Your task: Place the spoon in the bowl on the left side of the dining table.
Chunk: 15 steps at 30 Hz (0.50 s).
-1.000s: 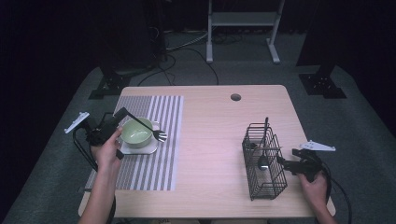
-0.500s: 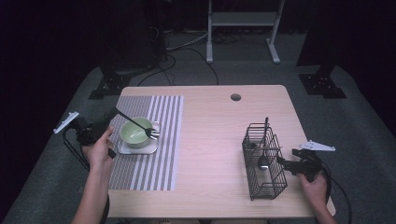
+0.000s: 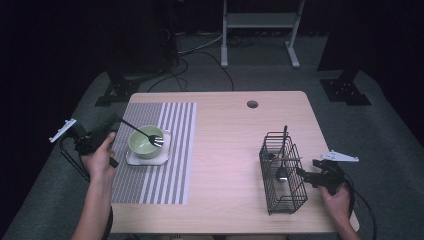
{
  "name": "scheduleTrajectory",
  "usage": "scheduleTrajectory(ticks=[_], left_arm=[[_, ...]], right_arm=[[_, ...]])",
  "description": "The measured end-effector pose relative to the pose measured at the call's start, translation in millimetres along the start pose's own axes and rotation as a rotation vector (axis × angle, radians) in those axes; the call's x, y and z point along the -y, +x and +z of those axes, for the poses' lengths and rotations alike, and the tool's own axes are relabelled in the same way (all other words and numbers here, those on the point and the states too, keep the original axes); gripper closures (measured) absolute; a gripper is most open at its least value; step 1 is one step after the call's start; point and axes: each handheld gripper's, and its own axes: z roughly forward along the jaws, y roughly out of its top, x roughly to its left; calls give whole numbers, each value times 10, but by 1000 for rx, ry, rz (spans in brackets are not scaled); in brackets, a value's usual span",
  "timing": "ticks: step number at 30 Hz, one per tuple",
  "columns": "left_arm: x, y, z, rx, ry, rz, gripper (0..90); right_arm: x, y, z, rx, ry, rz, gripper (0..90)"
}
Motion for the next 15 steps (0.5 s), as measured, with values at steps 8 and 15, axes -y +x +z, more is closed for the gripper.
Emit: scheduleTrajectory(ticks=[8, 15], left_arm=[[-28, 131, -56, -42, -16, -17, 890], [-31, 224, -92, -70, -20, -25, 890]], right_arm=[[0, 0, 1, 0, 1, 0, 160], [-1, 1, 3, 2, 2, -2, 160]])
